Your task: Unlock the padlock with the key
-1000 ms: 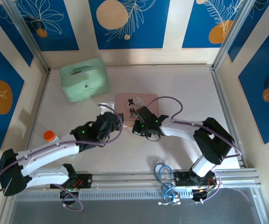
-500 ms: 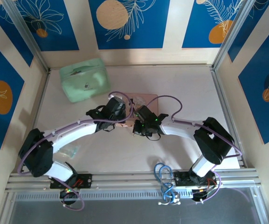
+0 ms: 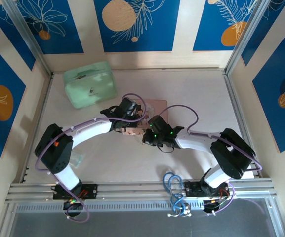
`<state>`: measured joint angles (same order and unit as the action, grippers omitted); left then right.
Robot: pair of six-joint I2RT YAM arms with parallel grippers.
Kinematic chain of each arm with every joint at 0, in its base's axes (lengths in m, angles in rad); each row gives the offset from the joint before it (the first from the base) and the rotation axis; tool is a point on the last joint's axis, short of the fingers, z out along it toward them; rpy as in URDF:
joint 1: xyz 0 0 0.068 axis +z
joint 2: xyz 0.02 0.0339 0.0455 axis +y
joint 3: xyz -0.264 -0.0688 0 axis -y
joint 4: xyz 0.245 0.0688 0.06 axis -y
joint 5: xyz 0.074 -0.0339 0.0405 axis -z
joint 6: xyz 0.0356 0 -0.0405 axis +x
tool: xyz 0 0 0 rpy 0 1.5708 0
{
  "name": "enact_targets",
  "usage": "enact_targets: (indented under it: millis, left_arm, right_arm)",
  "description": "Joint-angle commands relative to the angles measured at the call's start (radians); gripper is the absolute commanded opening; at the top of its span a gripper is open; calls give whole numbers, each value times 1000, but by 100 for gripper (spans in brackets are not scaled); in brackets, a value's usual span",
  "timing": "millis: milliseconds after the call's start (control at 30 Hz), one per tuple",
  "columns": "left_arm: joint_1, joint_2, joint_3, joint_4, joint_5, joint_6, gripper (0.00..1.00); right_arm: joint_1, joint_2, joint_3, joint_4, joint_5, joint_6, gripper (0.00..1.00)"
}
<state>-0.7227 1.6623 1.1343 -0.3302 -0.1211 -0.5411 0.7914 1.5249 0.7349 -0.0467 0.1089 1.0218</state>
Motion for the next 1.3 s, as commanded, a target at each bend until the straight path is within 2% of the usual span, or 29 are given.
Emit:
enact_targets:
  millis: [0, 167, 433, 900, 1200, 1267]
  left_arm:
    - [9, 41, 14, 12, 51, 1, 7]
    - [9, 50, -9, 12, 41, -15, 2]
    - [19, -31, -100, 9, -9, -30, 3]
    - [25, -158, -272, 95, 18, -111, 19]
    - [25, -157, -308, 121, 25, -126, 38]
    - [25, -166, -308, 122, 23, -127, 39]
  right_arm:
    - [-23, -15, -62, 11, -75, 42, 0]
    - [-58, -22, -109, 76, -127, 52, 0]
    - [-82, -16, -98, 53, -122, 45, 0]
    - [-136, -24, -96, 41, -114, 35, 0]
    - [-130, -53, -105, 22, -108, 31, 0]
    - [-123, -41, -86, -2, -105, 29, 0]
